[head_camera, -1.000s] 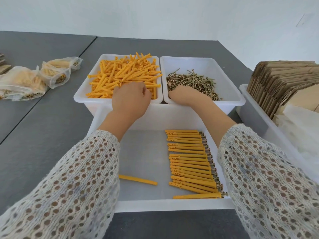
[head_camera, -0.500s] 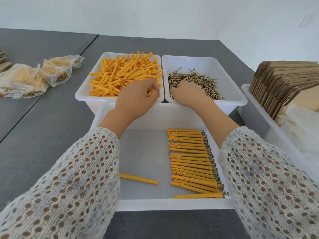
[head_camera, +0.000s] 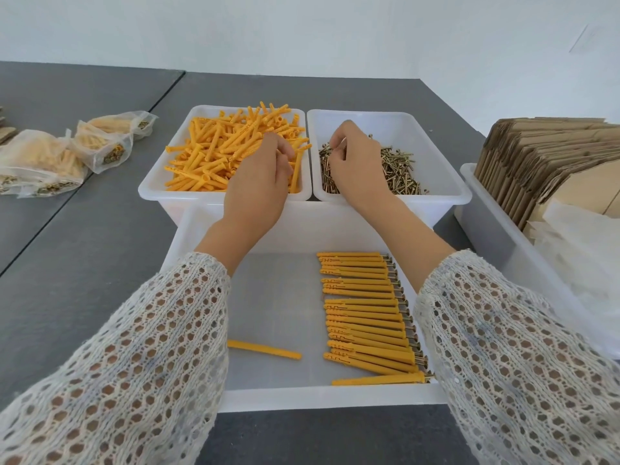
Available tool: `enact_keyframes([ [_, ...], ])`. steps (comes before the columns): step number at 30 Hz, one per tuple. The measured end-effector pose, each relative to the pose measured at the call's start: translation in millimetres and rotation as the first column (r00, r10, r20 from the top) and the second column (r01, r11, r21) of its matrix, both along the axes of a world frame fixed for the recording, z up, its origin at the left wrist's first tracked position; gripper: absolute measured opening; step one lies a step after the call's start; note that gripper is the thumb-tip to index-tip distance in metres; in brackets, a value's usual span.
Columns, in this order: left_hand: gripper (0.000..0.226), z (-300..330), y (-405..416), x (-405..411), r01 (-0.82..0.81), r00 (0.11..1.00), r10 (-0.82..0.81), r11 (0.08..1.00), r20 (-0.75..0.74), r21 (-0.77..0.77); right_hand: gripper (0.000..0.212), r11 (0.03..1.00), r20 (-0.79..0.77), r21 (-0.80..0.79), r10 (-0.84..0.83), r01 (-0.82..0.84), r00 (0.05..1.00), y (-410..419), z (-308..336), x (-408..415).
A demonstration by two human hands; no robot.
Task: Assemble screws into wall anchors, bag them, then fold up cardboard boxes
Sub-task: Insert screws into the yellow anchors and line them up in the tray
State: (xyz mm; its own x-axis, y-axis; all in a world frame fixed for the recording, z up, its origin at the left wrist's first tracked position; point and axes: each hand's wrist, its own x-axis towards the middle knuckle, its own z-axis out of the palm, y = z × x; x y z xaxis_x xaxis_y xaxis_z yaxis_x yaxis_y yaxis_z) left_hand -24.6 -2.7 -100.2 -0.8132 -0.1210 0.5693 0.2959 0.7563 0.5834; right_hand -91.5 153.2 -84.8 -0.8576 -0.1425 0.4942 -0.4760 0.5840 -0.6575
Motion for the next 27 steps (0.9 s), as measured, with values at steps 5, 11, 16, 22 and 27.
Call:
enact_keyframes([
  [5, 0.018, 1.3, 0.8, 0.2, -0.016, 1.000, 0.016, 1.000, 0.000, -0.006, 0.022, 1.000, 0.071, -0.005, 0.026, -0.026, 0.997, -0.1, 1.3, 0.5],
  [11, 0.023, 2.9, 1.9, 1.3, -0.032, 0.999, 0.032, 0.999, 0.000, 0.015, 0.019, 0.979, 0.055, 0.178, -0.114, 0.103, 0.992, 0.7, 2.1, 0.4],
  [16, 0.021, 3.1, 0.9, 0.1, 0.001, 0.999, 0.004, 0.996, -0.051, 0.086, 0.024, 0.943, 0.141, 0.310, -0.172, 0.121, 0.975, 2.4, 0.9, 0.6],
  [22, 0.024, 1.7, -1.1, -3.0, 0.036, 0.997, -0.026, 0.991, -0.076, 0.130, 0.028, 0.933, 0.250, 0.349, -0.185, 0.089, 0.950, 4.5, 1.9, 0.9],
  [27, 0.025, -1.0, -0.2, -3.3, 0.058, 0.997, -0.050, 0.989, -0.058, 0.139, 0.031, 0.945, 0.293, 0.318, -0.173, 0.075, 0.940, 5.2, 7.3, 2.2],
])
